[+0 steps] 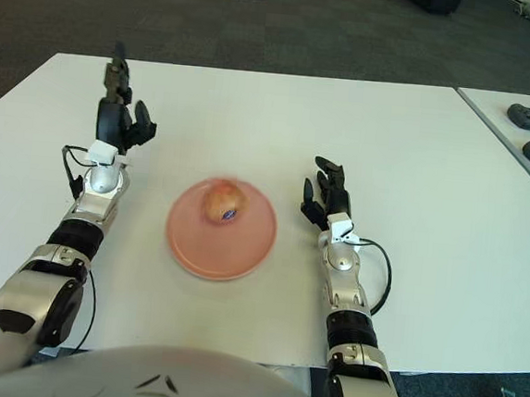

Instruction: Put the apple into the plate.

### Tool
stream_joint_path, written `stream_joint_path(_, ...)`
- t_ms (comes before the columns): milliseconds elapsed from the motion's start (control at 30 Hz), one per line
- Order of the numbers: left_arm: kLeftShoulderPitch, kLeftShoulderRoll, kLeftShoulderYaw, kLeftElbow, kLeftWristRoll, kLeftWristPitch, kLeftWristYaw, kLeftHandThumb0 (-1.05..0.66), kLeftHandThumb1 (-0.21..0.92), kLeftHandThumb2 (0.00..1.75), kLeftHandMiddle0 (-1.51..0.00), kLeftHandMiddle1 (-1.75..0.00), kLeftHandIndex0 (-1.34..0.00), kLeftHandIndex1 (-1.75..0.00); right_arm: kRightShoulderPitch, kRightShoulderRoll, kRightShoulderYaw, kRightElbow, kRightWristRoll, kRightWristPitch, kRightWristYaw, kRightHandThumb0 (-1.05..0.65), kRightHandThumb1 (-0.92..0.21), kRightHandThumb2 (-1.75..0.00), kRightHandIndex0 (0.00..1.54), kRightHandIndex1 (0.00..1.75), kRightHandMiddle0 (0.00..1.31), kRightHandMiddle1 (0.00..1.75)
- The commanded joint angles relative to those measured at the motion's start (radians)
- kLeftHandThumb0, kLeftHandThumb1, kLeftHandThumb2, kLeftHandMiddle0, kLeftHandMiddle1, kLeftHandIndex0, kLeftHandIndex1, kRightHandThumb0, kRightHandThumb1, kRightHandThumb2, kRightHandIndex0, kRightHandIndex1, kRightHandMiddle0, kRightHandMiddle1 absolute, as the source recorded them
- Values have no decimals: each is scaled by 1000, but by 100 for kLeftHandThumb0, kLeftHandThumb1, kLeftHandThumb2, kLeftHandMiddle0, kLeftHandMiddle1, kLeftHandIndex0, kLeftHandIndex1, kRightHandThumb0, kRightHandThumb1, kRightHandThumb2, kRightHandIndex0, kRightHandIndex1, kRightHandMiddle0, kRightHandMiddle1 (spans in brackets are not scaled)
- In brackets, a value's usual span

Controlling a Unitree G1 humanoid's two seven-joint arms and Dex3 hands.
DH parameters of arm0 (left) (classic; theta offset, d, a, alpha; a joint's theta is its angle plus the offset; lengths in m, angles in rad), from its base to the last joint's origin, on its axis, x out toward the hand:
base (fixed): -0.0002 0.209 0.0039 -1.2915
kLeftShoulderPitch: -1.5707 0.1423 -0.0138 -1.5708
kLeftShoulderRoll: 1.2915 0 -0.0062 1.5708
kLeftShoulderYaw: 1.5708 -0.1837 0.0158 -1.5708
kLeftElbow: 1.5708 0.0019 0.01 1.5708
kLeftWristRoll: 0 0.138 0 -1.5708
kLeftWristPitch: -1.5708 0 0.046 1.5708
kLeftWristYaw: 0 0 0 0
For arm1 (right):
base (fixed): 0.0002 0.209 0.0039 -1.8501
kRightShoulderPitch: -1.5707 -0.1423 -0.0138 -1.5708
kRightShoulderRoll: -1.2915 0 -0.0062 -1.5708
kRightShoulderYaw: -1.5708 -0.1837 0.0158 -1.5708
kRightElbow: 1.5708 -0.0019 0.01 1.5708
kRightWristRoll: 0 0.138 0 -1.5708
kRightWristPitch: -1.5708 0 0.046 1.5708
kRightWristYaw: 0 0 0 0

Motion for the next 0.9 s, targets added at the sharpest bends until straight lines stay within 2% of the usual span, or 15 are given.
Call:
stream_joint_path(0,-19,-27,52,-12,-29,8,46,-94,92,107,-5,-1,0,-34,50,10,5,34,6,66,11,-76,-92,-73,26,0,0,76)
stream_joint_path(233,-7,-41,97,41,-57,8,52,-93,92,102,-5,0,0,-42,49,12,6,31,6,74,8,-76,-92,-73,26,0,0,76)
stream_joint_path(367,-19,-47,125,129,-82,-15,43,-94,92,99,-4,0,0,-42,53,12,7,22,5,80,9,-75,-92,-73,26,0,0,75)
stream_joint_path(867,27,-69,123,193,-54,7,69,-93,92,98,-8,-2,0,-36,52,9,9,33,10,75,20,-74,-92,-76,25,0,0,74)
